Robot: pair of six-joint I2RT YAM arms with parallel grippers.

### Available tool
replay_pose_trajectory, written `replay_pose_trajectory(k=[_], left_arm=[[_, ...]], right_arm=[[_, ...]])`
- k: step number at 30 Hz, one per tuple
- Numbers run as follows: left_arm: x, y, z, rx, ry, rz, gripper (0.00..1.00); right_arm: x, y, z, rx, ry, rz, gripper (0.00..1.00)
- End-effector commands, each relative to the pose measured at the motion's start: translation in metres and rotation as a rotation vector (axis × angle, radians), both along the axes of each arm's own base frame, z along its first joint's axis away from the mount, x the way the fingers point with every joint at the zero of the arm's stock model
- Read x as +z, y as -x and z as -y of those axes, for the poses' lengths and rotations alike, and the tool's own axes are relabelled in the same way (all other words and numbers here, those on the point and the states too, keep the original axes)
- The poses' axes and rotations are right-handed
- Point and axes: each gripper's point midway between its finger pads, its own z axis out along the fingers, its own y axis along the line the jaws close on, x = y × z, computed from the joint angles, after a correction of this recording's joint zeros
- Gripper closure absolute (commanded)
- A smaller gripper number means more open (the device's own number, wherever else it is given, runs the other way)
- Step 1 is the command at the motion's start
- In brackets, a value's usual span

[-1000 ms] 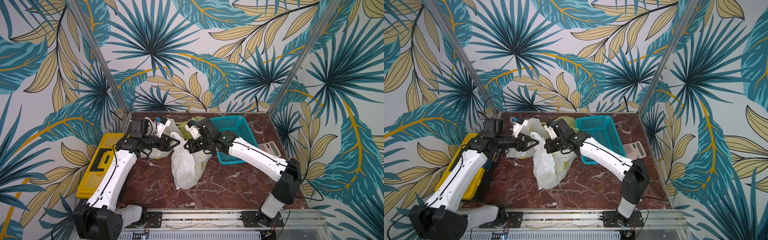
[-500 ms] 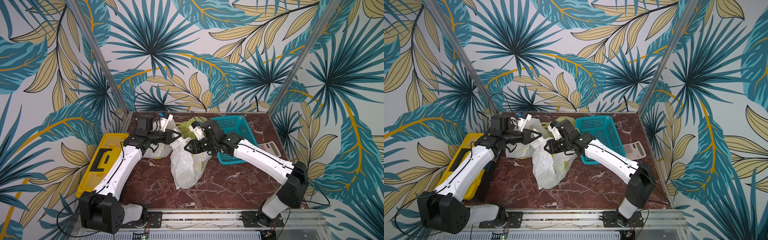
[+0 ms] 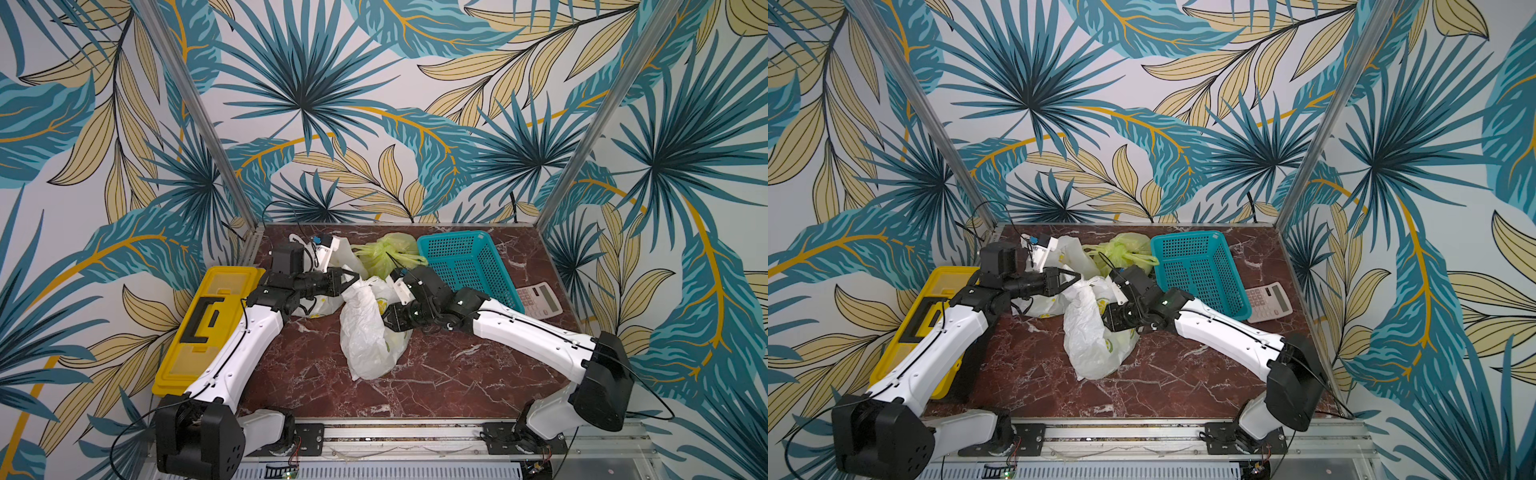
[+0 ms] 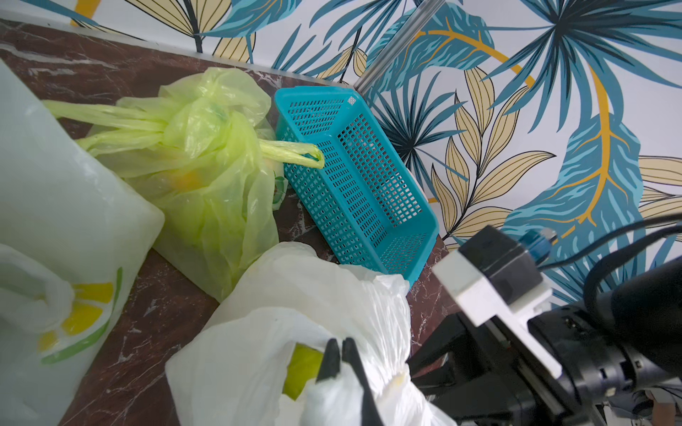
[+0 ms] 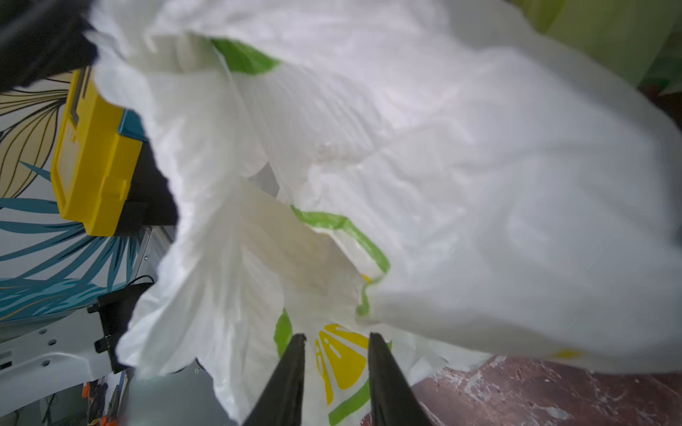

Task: Place the pears into plastic bags & tie knots
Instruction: Tie the plastic bag at the center of the board.

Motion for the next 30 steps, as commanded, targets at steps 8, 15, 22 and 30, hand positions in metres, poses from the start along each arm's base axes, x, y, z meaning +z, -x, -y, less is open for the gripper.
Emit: replay_pose_trajectory(k=[8, 15, 22, 30], left_arm=[[-0.004, 0.000, -0.008, 0.108, 0.094, 0.019, 1.00], [-0.011, 0.007, -0.013, 0.152, 0.120, -0.008, 1.00], [-0.022, 0.005, -0.018, 0.193, 0.122, -0.039, 1.00], [-0.025, 0.004, -0.020, 0.210, 0.127, -0.055, 1.00]], right_arm=[[0.024, -0.015, -0.038, -0.082, -0.011, 0.054, 0.37], [0.014, -0.025, -0.042, -0.123, 0.039, 0.071, 0.41], [0.007, -0.017, -0.031, -0.064, 0.089, 0.092, 0.49], [-0.006, -0.010, -0.027, -0.038, 0.079, 0.088, 0.53]])
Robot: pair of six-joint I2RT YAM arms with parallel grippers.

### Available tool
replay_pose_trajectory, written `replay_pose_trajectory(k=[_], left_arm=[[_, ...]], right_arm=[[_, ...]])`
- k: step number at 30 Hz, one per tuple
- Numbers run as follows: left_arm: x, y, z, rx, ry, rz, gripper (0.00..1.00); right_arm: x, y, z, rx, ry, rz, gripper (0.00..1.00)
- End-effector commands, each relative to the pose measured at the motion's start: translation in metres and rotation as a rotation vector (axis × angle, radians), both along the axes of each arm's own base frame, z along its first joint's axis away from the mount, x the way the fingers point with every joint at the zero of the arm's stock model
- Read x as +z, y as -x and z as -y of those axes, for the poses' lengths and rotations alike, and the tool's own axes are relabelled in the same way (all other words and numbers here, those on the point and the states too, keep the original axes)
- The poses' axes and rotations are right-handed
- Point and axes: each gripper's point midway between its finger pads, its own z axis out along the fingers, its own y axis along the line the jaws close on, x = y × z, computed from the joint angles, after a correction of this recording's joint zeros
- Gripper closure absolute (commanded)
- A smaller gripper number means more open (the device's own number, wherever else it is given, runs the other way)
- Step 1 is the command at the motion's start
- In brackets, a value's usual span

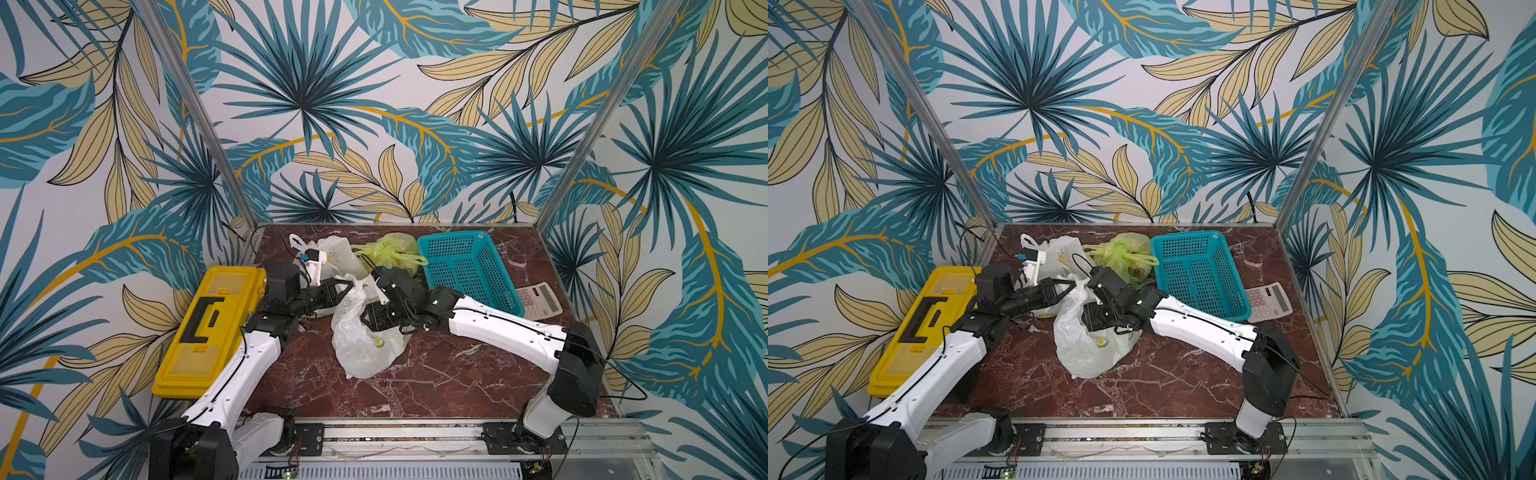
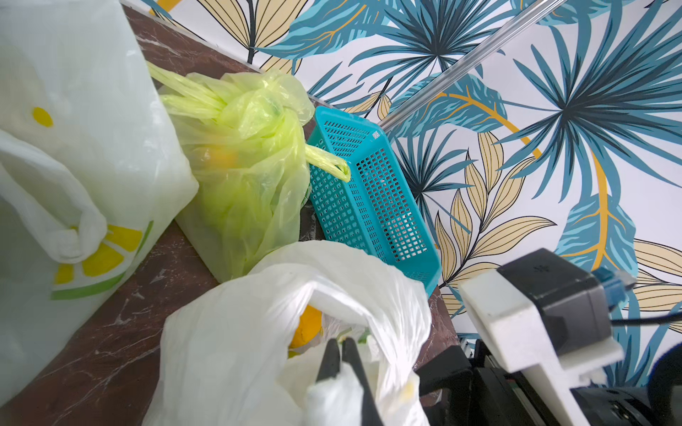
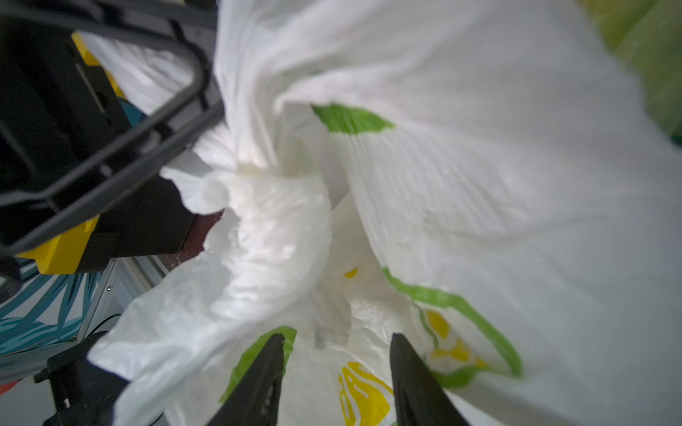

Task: Place the pears into plastic bags & tie knots
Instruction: Tie the plastic bag at the center of the board.

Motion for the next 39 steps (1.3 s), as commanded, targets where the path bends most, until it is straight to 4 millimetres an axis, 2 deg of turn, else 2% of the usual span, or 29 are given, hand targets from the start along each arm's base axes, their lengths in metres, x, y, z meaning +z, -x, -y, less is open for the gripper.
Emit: replay_pose_trajectory(k=[1, 8, 12, 15, 19, 21, 23, 26, 29, 31, 36, 37, 39], left_arm=[[0.000, -0.001, -0.004, 0.022, 0.007, 0.008, 1.00], [-0.001, 0.001, -0.002, 0.029, 0.017, -0.001, 1.00], [0.001, 0.003, 0.000, 0.032, 0.031, 0.003, 1.00], [-0.001, 0.005, 0.000, 0.035, 0.034, -0.002, 1.00], [-0.002, 0.006, -0.002, 0.044, 0.027, 0.007, 1.00], [0.003, 0.005, -0.007, 0.053, 0.028, 0.023, 1.00], [0.010, 0.002, -0.019, 0.080, 0.034, 0.043, 1.00], [0.026, -0.005, -0.037, 0.128, 0.035, 0.087, 1.00], [0.041, -0.010, -0.039, 0.124, 0.018, 0.135, 1.00], [0.043, -0.012, -0.040, 0.120, 0.003, 0.152, 1.00], [0.020, -0.016, -0.045, 0.130, -0.012, 0.104, 1.00], [0.015, -0.015, -0.044, 0.117, -0.013, 0.093, 1.00], [0.005, -0.013, -0.041, 0.099, -0.002, 0.059, 1.00]], right_arm=[[-0.008, -0.002, 0.002, 0.002, 0.001, 0.017, 0.53], [0.001, -0.025, -0.020, -0.033, -0.039, 0.062, 0.39], [0.000, -0.034, -0.030, -0.057, -0.060, 0.066, 0.42], [-0.002, -0.037, -0.032, -0.070, -0.063, 0.069, 0.56], [-0.002, -0.030, -0.028, -0.035, -0.037, 0.057, 0.85], [-0.003, -0.019, -0.016, -0.003, 0.018, 0.040, 0.95], [0.003, -0.005, 0.002, 0.042, 0.074, 0.039, 1.00], [0.014, 0.015, 0.039, 0.100, 0.186, 0.045, 1.00], [0.019, 0.027, 0.079, 0.108, 0.307, 0.041, 1.00], [0.018, 0.032, 0.104, 0.096, 0.390, 0.042, 1.00], [0.002, 0.030, 0.158, 0.003, 0.488, 0.012, 1.00], [0.001, 0.030, 0.164, -0.010, 0.475, 0.007, 1.00], [-0.001, 0.032, 0.160, -0.001, 0.415, -0.013, 1.00]])
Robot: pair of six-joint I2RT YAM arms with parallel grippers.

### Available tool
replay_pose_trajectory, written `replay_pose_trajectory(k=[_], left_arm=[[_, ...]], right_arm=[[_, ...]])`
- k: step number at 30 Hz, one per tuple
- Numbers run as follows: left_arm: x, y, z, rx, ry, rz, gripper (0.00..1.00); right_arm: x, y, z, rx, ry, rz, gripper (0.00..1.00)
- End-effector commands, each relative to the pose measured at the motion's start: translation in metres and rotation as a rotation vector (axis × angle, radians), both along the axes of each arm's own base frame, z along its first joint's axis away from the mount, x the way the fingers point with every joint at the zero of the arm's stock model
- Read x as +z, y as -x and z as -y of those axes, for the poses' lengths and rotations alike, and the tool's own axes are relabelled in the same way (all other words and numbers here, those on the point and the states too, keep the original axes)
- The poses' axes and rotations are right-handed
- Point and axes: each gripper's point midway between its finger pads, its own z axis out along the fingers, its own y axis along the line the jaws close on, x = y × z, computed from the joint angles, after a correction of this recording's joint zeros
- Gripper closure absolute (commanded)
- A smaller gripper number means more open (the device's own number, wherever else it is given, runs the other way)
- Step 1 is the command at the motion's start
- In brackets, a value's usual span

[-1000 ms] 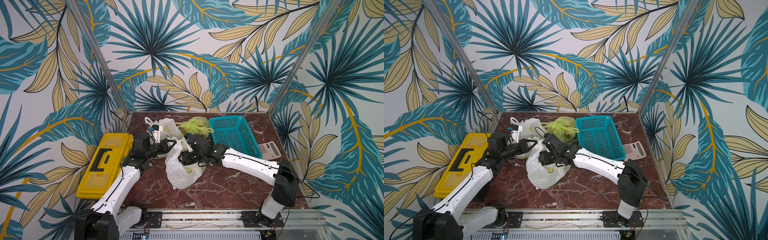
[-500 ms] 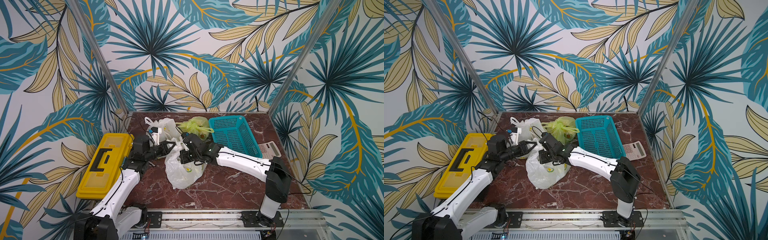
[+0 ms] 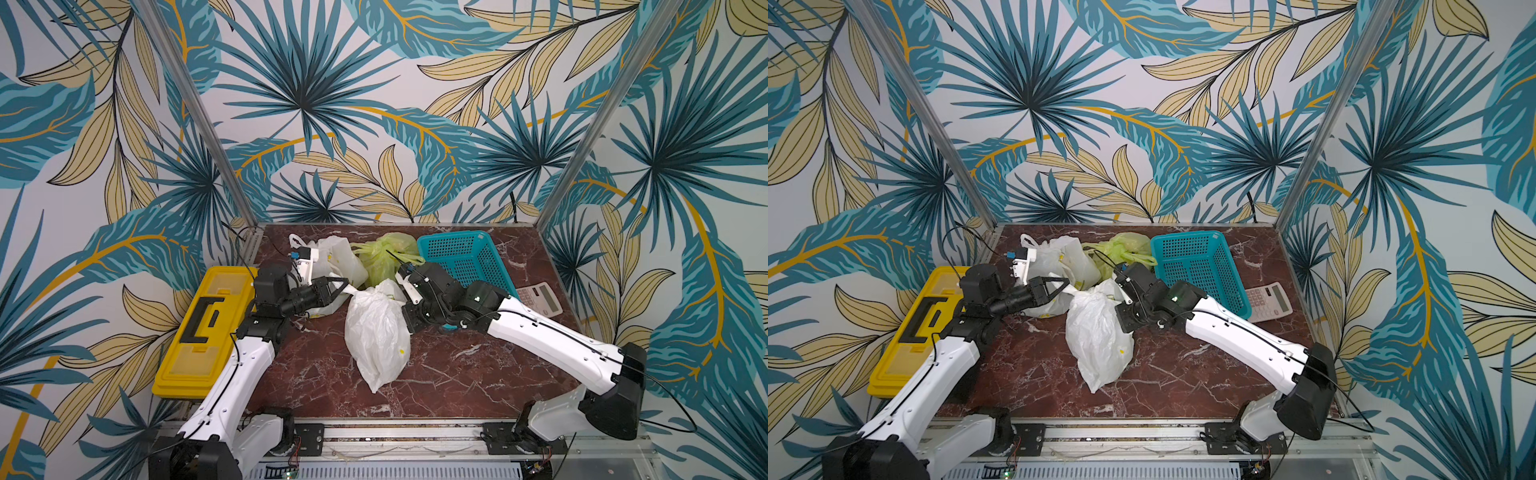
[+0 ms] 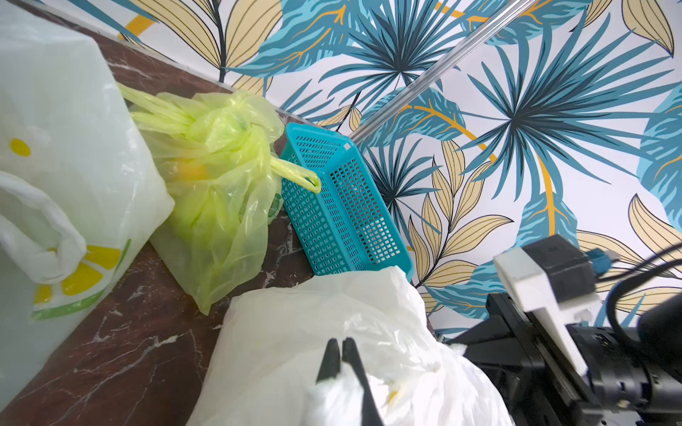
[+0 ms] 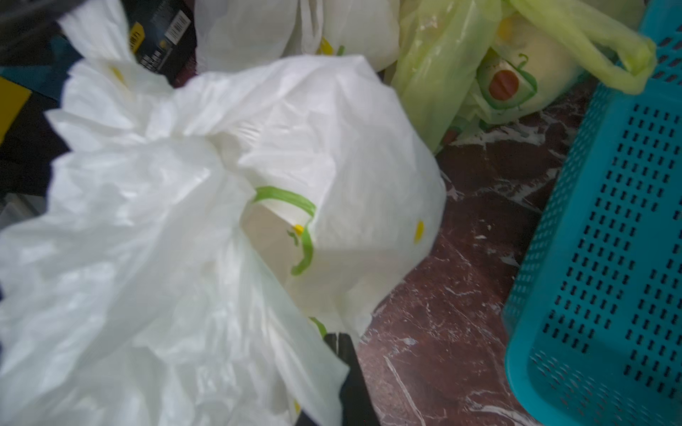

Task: Place the pears into plastic bags & tie knots
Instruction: Tie the plastic bag at the center of the board.

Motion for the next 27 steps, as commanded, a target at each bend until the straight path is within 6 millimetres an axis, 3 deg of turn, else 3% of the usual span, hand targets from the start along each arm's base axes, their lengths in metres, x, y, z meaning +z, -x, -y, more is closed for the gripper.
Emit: replay_pose_trajectory(k=[1, 3, 7, 10, 12, 17, 19, 21, 24, 26, 27], left_arm=[[-0.020, -0.021, -0.028, 0.132, -0.056, -0.009, 1.00], [-0.028, -0.021, -0.027, 0.127, -0.051, -0.036, 1.00], [-0.040, -0.018, -0.038, 0.194, -0.095, -0.028, 1.00], [-0.069, -0.015, -0.051, 0.258, -0.166, -0.060, 1.00], [-0.089, -0.012, -0.048, 0.233, -0.168, -0.114, 1.00], [-0.073, -0.014, -0.032, 0.175, -0.119, -0.115, 1.00], [-0.063, -0.016, -0.034, 0.190, -0.132, -0.089, 1.00], [-0.070, -0.015, -0.042, 0.227, -0.172, -0.097, 1.00], [-0.103, -0.009, -0.055, 0.274, -0.222, -0.168, 1.00], [-0.112, -0.007, -0.053, 0.263, -0.218, -0.200, 1.00], [-0.110, -0.006, -0.048, 0.243, -0.207, -0.202, 1.00]], right_arm=[[-0.032, 0.025, 0.051, -0.036, 0.147, -0.135, 1.00], [-0.039, 0.027, 0.047, -0.021, 0.160, -0.174, 1.00], [-0.050, 0.024, 0.059, -0.017, 0.261, -0.179, 1.00], [-0.086, 0.024, 0.096, -0.112, 0.308, -0.295, 1.00], [-0.100, 0.030, 0.107, -0.142, 0.324, -0.376, 1.00], [-0.050, 0.015, 0.061, -0.069, 0.183, -0.310, 1.00], [-0.044, 0.012, 0.053, -0.053, 0.144, -0.297, 1.00], [-0.063, 0.014, 0.059, -0.058, 0.152, -0.315, 1.00], [-0.107, 0.020, 0.089, -0.138, 0.202, -0.422, 1.00], [-0.113, 0.019, 0.097, -0.155, 0.245, -0.420, 1.00], [-0.108, 0.015, 0.092, -0.151, 0.230, -0.413, 1.00]])
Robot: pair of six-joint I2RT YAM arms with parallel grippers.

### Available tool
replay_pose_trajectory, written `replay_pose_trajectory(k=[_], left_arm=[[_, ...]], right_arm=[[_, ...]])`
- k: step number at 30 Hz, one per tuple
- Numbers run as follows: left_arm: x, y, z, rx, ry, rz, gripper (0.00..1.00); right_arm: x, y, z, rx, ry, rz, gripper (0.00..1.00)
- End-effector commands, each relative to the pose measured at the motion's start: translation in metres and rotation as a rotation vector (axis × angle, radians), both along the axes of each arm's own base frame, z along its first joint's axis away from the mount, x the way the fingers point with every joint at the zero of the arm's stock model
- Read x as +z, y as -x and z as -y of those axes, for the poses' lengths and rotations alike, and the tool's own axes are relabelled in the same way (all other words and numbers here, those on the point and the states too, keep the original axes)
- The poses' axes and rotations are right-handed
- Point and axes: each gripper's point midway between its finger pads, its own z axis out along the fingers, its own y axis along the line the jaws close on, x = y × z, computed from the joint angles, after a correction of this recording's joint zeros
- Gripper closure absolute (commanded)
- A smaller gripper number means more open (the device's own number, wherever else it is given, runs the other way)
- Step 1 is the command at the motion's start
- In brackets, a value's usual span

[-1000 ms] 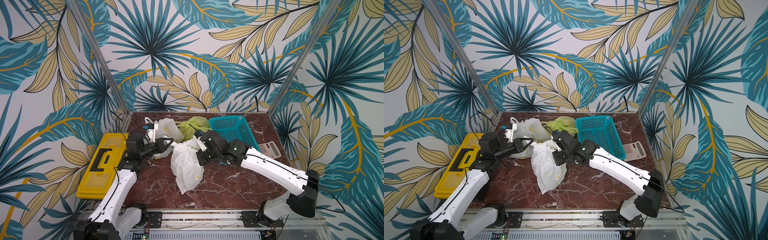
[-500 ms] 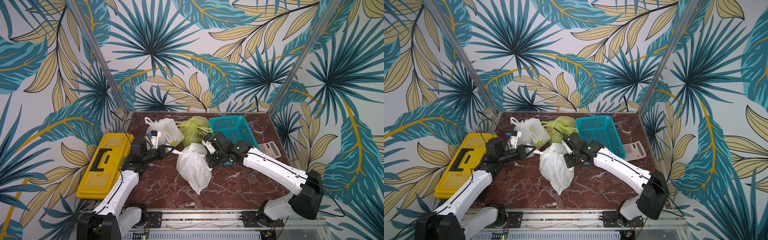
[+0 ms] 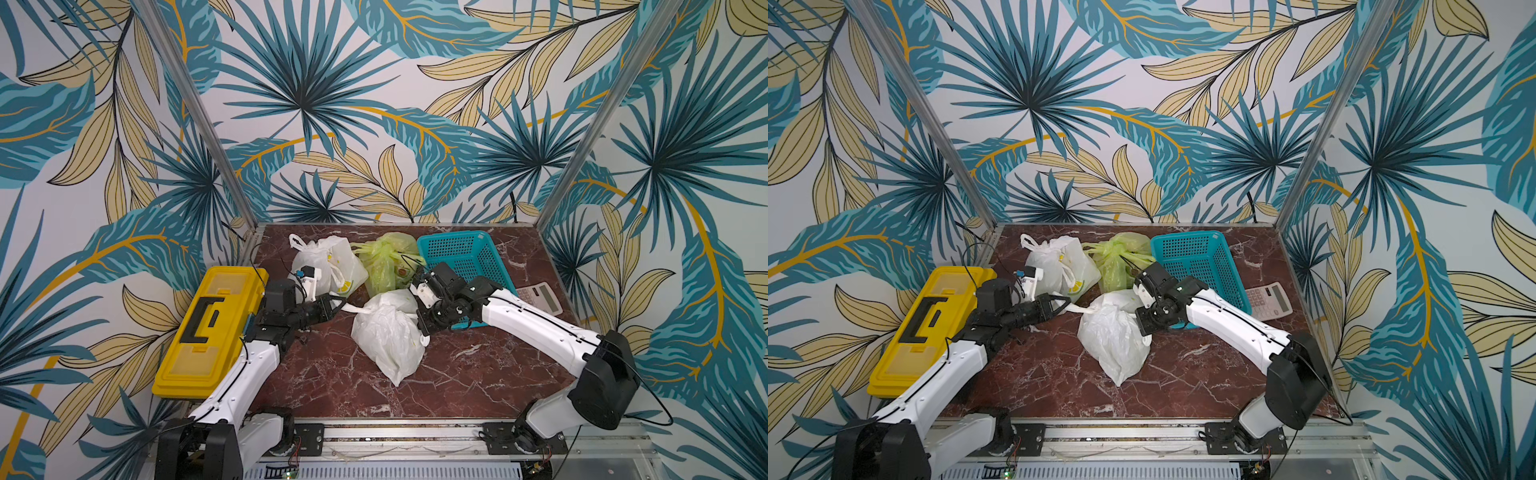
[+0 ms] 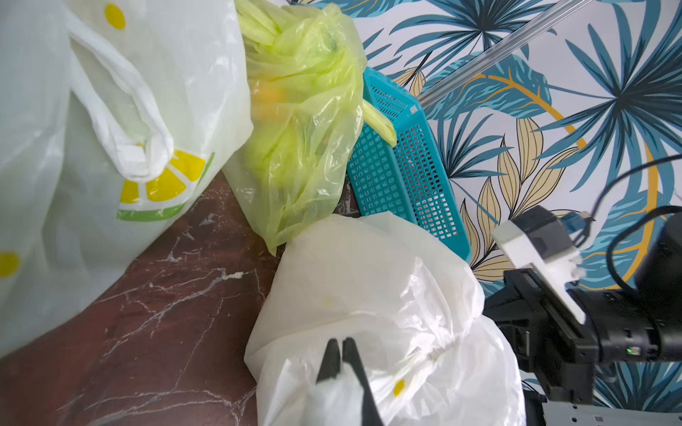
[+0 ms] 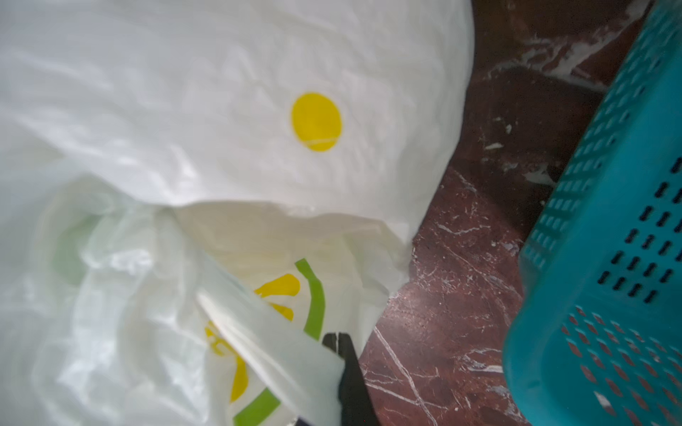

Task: Place the pears into plastic bags & tie knots
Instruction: Tie the plastic bag at the center of the board, then adjust the plastic bag at the center of the board.

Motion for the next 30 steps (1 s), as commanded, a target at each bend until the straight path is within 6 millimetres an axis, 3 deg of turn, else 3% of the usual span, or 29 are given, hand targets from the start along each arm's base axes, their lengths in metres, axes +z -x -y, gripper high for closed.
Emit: replay_pose_trajectory(k=[1, 3, 4, 8, 10, 12, 14, 17, 20, 24, 26, 27, 30], left_arm=[[-0.019, -0.015, -0.029, 0.143, -0.108, -0.024, 1.00], [0.000, -0.016, -0.011, 0.082, -0.085, 0.015, 1.00], [0.010, -0.015, -0.006, 0.062, -0.064, 0.030, 1.00], [0.040, -0.003, 0.000, 0.024, -0.035, 0.066, 0.60], [0.048, 0.004, 0.001, 0.011, -0.028, 0.083, 0.49], [0.055, 0.009, 0.001, 0.004, -0.026, 0.096, 0.44], [0.060, 0.012, -0.001, 0.004, -0.044, 0.093, 0.43], [0.064, 0.014, -0.014, 0.043, -0.134, 0.090, 0.43], [0.076, 0.017, -0.029, 0.083, -0.236, 0.124, 0.43], [0.091, 0.020, -0.032, 0.087, -0.251, 0.165, 0.42], [0.091, 0.021, -0.032, 0.089, -0.256, 0.171, 0.42], [0.092, 0.021, -0.033, 0.093, -0.262, 0.177, 0.42], [0.102, 0.020, -0.037, 0.114, -0.278, 0.207, 0.43]], right_arm=[[-0.015, 0.013, 0.045, -0.074, 0.172, -0.087, 1.00], [0.011, 0.009, 0.023, -0.038, 0.084, -0.034, 1.00], [0.023, 0.007, 0.017, -0.031, 0.053, -0.015, 0.92], [0.060, 0.007, 0.017, -0.028, 0.009, 0.047, 0.58], [0.075, 0.006, 0.016, -0.022, -0.023, 0.089, 0.48], [0.092, 0.003, 0.008, -0.012, -0.046, 0.152, 0.36], [0.103, -0.001, -0.008, 0.025, -0.018, 0.223, 0.31], [0.096, 0.000, -0.044, 0.062, 0.020, 0.247, 0.26], [0.074, 0.005, -0.074, 0.089, 0.060, 0.253, 0.23], [0.029, 0.009, -0.087, 0.117, 0.232, 0.201, 0.21], [0.010, 0.006, -0.095, 0.122, 0.264, 0.188, 0.26], [0.006, 0.004, -0.100, 0.123, 0.257, 0.180, 0.31], [0.010, 0.002, -0.129, 0.147, 0.156, 0.169, 0.68]])
